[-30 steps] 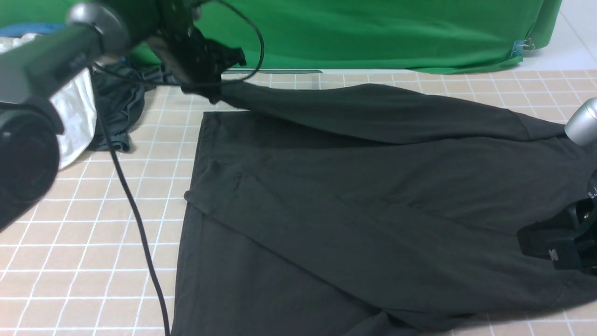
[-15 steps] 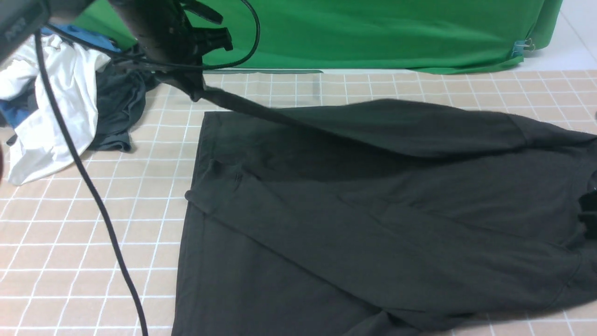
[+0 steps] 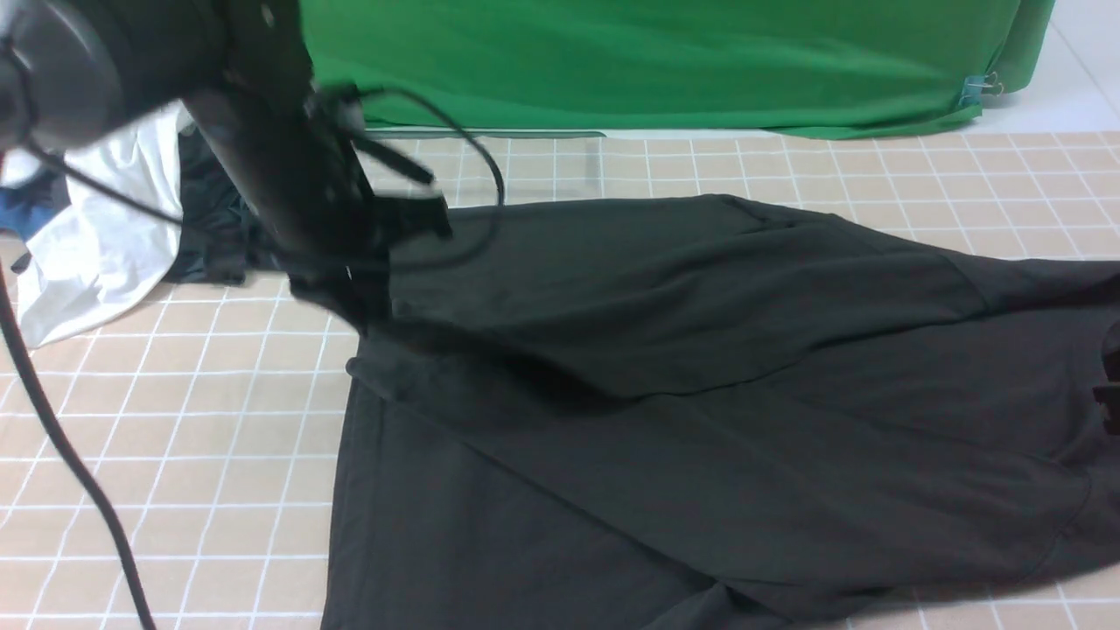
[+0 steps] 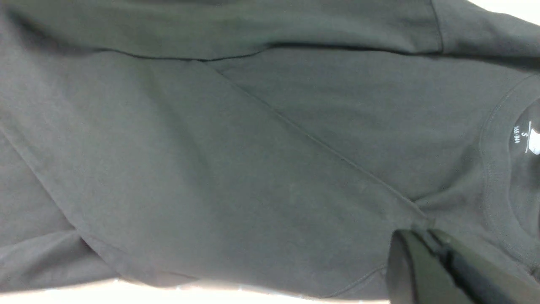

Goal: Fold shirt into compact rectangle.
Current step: 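Fold the left side of the dark shirt inward over its body with the left gripper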

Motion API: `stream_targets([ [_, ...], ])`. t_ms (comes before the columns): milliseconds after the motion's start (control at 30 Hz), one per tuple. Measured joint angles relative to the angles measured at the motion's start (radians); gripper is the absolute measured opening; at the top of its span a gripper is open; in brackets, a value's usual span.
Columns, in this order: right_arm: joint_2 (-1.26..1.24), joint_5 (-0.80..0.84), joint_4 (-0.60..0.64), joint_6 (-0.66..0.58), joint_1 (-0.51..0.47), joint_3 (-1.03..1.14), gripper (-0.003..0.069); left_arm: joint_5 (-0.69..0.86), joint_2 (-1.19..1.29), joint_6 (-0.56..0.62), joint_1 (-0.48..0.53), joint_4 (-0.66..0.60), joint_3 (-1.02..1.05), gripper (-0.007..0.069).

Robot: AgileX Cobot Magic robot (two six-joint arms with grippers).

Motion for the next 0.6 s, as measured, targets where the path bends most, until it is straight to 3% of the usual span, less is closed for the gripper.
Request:
stream_targets([
  [433,0.0,0.003,0.013,-0.013,0.0,0.0,0.0038,-0.032,-0.006,-0.052,-0.009,0.081,0.134,0.0062],
  [600,0.0,0.003,0.014,-0.014,0.0,0.0,0.0038,-0.047,-0.007,-0.05,-0.009,0.072,0.134,0.0099],
])
